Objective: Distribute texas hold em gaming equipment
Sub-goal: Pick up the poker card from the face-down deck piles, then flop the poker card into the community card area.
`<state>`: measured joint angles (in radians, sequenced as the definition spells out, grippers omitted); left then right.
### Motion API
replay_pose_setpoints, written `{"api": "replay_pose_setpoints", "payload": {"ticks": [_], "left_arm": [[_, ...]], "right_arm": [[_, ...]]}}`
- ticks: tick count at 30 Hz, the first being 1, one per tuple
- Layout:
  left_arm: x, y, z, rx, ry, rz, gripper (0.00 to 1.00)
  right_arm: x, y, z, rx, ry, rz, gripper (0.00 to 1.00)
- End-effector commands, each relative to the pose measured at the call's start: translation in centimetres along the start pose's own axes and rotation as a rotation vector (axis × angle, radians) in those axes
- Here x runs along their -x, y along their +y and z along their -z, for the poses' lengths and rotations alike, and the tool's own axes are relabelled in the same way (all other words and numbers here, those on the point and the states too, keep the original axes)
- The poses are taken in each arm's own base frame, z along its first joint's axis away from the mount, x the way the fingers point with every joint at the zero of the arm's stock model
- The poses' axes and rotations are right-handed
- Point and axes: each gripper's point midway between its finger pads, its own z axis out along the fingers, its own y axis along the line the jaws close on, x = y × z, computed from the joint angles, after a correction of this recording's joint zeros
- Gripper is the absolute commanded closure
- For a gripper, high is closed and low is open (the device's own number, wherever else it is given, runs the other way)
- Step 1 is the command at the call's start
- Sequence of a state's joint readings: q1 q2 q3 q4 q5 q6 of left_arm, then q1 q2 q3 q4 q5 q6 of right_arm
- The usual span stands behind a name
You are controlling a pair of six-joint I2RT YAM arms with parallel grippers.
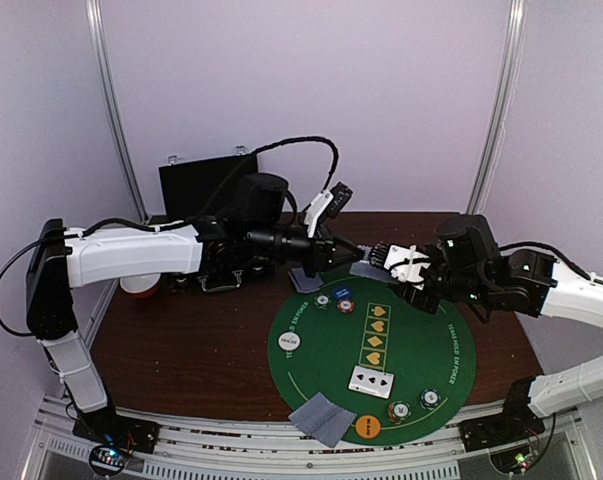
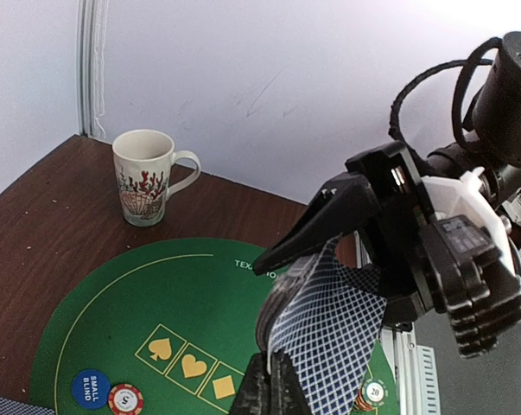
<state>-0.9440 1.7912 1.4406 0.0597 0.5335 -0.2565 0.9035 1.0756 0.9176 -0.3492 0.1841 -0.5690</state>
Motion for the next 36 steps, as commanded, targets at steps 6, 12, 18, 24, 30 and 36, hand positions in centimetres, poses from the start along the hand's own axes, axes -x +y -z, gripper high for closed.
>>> {"api": "replay_pose_setpoints", "payload": {"ticks": [6,12,18,24,30,36], "left_arm": [[2.3,-0.4,5.5,0.013,-0.111,-0.190,1.00],[1.6,3.6,10.1,0.304,-0.145,-0.459,1.00],[-4.7,6.7,9.2,0.464,-0.048,-0.762,1.00],[-8.9,5.7,3.9,0.428,-0.026,-1.036,1.00],[-10.7,4.8,-1.1,0.392,-0.068,-1.197,1.00],[-13.9,3.2,-5.4,0.373,-0.014,-1.350,1.00]], "right_arm": [[0.0,-1.5,0.7,-0.060,0.007,-0.026,0.56],[-0.4,-2.1,0.7,-0.077,0.029,-0.041,0.57],[0.1,-2.6,1.1,-0.086,0.015,-0.046,0.57],[0.1,-2.6,1.2,-0.083,0.017,-0.046,0.57],[0.0,-2.5,1.3,-0.075,0.018,-0.049,0.57],[0.0,-2.3,1.2,-0.068,0.015,-0.048,0.57]]}}
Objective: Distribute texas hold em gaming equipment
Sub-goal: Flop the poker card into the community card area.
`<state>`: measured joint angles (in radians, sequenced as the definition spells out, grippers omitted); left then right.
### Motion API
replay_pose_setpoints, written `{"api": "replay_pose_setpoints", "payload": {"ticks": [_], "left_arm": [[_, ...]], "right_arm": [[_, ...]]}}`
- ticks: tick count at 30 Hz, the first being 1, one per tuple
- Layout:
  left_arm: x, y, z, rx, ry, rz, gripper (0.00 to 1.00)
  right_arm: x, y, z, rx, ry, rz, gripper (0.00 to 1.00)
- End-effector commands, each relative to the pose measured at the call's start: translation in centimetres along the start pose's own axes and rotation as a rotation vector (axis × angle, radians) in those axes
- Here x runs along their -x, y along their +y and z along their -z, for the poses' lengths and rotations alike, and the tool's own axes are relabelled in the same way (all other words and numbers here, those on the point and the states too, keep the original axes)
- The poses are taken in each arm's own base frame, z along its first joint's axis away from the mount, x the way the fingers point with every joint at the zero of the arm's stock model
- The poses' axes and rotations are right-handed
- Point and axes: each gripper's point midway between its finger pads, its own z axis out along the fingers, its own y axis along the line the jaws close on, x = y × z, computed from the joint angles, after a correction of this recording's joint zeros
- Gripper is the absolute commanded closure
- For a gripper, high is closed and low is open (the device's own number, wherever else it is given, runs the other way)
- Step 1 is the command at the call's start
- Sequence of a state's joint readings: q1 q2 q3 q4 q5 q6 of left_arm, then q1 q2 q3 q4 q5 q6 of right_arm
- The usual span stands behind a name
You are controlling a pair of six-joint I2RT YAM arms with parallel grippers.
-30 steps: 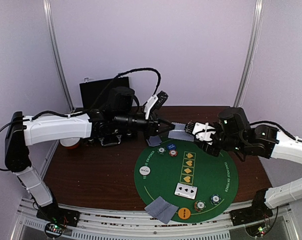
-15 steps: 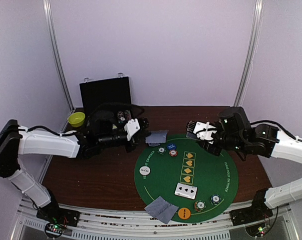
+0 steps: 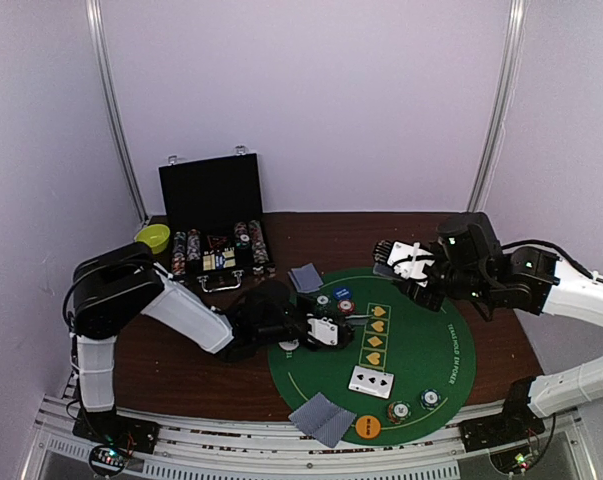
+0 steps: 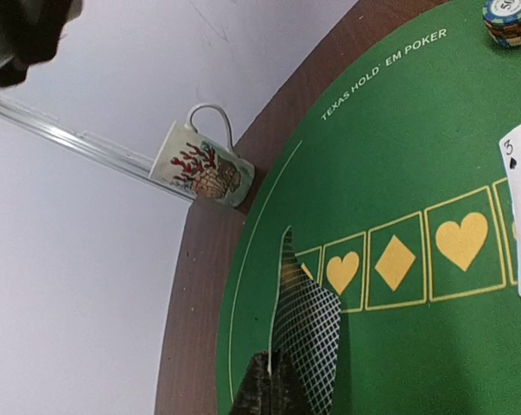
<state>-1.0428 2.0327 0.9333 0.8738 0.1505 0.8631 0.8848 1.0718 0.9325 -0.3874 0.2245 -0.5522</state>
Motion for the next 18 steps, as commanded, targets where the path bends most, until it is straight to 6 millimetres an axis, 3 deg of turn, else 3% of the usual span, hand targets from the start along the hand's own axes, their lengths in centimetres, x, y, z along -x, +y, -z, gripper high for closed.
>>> {"api": "replay_pose_setpoints", "payload": {"ticks": [1,6,12,18], "left_arm": [[3.2,0.4,-2.0,0.109,-0.049,-0.200,1.00],[4.3,-4.3,-3.1,0.011,-0.082,-0.252,1.00],[4.6,-8.4,-3.2,-0.083,-0.091,-0.301,1.00],[4.4,-9.6,-2.7,-0.118,-0.074,-0.292,0.99]], "right_arm": [[1.0,-1.3,1.0,-0.032,-0.035,-0.028,0.57],[0.9,-1.1,0.8,-0.025,-0.038,-0.027,0.57],[1.2,-1.2,1.1,-0.025,-0.046,-0.029,0.57],[1.2,-1.3,1.2,-0.024,-0.049,-0.031,0.57]]}}
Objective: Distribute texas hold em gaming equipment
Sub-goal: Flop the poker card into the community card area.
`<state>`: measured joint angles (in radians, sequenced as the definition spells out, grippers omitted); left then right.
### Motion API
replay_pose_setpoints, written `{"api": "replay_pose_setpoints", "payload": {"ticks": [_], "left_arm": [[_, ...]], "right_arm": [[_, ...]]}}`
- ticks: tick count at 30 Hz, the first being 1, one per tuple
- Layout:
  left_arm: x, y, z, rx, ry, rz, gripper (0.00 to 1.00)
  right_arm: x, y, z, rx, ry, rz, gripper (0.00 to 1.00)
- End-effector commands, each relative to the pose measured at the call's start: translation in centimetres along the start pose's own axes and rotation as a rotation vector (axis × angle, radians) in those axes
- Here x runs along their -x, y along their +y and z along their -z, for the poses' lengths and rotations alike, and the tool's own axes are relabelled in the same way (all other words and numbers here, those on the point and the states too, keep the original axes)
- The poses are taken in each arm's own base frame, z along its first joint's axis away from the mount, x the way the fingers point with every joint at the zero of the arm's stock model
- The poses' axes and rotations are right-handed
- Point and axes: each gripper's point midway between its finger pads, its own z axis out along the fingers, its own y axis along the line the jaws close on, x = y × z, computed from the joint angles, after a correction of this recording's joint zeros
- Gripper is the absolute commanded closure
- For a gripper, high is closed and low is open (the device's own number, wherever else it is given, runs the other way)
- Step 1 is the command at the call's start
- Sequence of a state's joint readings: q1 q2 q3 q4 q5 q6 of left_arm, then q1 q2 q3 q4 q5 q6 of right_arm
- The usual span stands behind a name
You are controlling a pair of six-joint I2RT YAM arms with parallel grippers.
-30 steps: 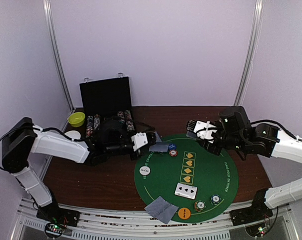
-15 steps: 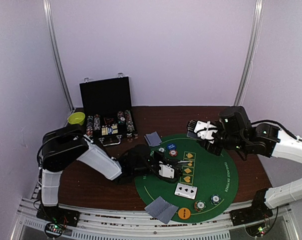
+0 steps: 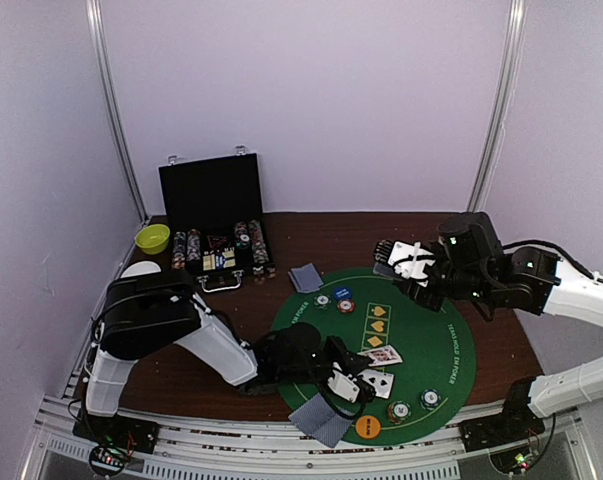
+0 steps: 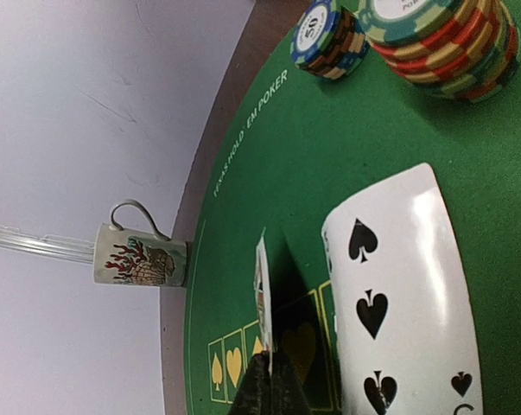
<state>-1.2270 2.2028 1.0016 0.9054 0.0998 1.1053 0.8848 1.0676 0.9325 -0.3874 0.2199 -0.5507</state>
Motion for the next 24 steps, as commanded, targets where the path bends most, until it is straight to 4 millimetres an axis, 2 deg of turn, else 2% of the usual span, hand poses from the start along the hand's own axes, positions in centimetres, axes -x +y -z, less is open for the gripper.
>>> {"api": "replay_pose_setpoints", "payload": {"ticks": [1,4,7,8,13,17,21,24], "left_arm": [[-0.2,-0.1,0.2,0.012,0.020,-0.007,0.98],[-0.5,0.5,0.4,0.033,0.043,0.004,0.90],[-0.7,0.6,0.9,0.035,0.055,0.012,0.72],[-0.7,0.7,1.2,0.035,0.059,0.020,0.69],[-0.5,2.2,2.2,0.067,0.068,0.072,0.65],[-0.5,3.2,2.9,0.077,0.079,0.134,0.56],[-0.6,2.4,3.1,-0.008,0.097,0.206,0.44],[-0.7,2.3,3.0,-0.080,0.126,0.318,0.42]], "right_arm": [[1.2,-1.2,1.1,-0.024,-0.044,-0.028,0.57],[1.2,-1.3,1.1,-0.024,-0.044,-0.030,0.57],[1.3,-1.3,1.2,-0.024,-0.047,-0.029,0.56],[1.3,-1.3,1.2,-0.024,-0.046,-0.029,0.56],[1.3,-1.2,1.2,-0.021,-0.047,-0.029,0.56],[1.2,-1.2,1.3,-0.020,-0.046,-0.031,0.56],[1.2,-1.3,1.5,-0.022,-0.051,-0.033,0.56],[1.2,-1.2,1.6,-0.021,-0.052,-0.034,0.56]]}}
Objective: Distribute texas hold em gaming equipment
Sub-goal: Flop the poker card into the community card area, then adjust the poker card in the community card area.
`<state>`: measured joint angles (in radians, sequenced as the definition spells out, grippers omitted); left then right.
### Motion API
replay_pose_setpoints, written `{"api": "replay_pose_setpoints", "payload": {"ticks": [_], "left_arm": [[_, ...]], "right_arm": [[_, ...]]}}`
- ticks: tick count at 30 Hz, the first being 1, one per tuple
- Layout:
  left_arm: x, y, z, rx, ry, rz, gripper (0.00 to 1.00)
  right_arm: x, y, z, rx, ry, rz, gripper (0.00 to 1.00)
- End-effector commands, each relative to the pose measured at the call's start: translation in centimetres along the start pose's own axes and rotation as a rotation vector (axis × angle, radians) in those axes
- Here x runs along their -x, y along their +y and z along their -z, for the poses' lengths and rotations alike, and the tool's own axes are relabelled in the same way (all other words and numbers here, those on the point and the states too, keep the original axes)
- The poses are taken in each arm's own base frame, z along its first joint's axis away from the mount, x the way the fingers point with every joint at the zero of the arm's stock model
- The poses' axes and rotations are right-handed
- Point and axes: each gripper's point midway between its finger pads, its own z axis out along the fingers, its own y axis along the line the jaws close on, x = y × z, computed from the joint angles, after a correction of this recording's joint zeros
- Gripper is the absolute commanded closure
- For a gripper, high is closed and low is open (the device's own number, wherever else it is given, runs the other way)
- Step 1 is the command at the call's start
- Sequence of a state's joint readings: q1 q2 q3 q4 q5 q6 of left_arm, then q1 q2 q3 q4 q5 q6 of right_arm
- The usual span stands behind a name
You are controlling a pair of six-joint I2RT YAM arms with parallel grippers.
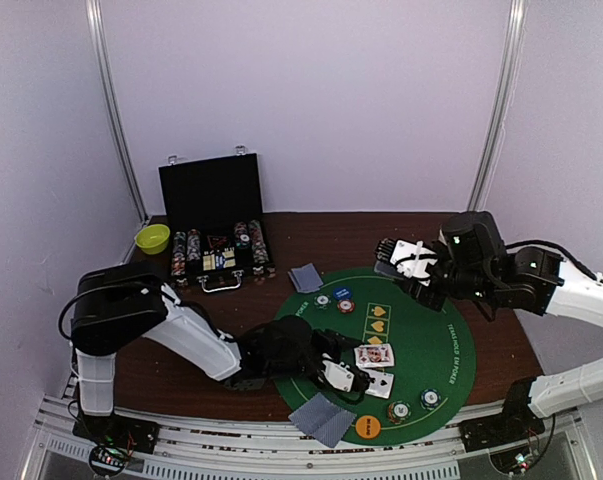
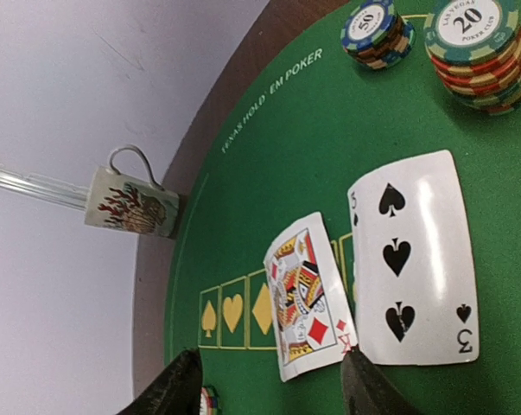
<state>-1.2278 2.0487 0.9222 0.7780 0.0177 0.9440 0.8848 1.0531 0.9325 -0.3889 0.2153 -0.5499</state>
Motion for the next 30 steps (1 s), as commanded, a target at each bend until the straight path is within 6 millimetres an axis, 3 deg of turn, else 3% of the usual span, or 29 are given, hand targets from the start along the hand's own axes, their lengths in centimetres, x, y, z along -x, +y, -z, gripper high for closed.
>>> {"api": "replay_pose_setpoints", "payload": {"ticks": [1,5,9,12,20,24,30], "left_arm": [[0.0,1.2,-0.1,-0.087,0.059,0.213,0.43],[0.9,4.5,-2.0,-0.181,0.125,0.638,0.44],[2.1,2.1,-2.5,-0.378,0.091,0.860,0.35],[1.8,0.6,-2.9,-0.411,0.096,0.883,0.27],[1.1,1.4,-4.1,-0.299,0.045,0.847,0.29],[-0.4,0.8,-5.7,-0.296,0.127,0.841,0.27],[-1.6,-0.9,-6.5,-0.335,0.181,0.810,0.27]], "right_arm": [[1.0,-1.1,1.2,-0.018,-0.039,-0.030,0.56],[0.9,-1.0,1.2,-0.019,-0.041,-0.035,0.56],[0.8,-1.1,1.2,-0.025,-0.037,-0.040,0.56],[0.7,-1.2,1.1,-0.030,-0.024,-0.042,0.57],[0.6,-1.4,1.0,-0.039,-0.017,-0.044,0.57],[0.7,-1.4,1.1,-0.038,-0.020,-0.043,0.57],[0.6,-1.3,1.0,-0.033,-0.020,-0.039,0.57]]}}
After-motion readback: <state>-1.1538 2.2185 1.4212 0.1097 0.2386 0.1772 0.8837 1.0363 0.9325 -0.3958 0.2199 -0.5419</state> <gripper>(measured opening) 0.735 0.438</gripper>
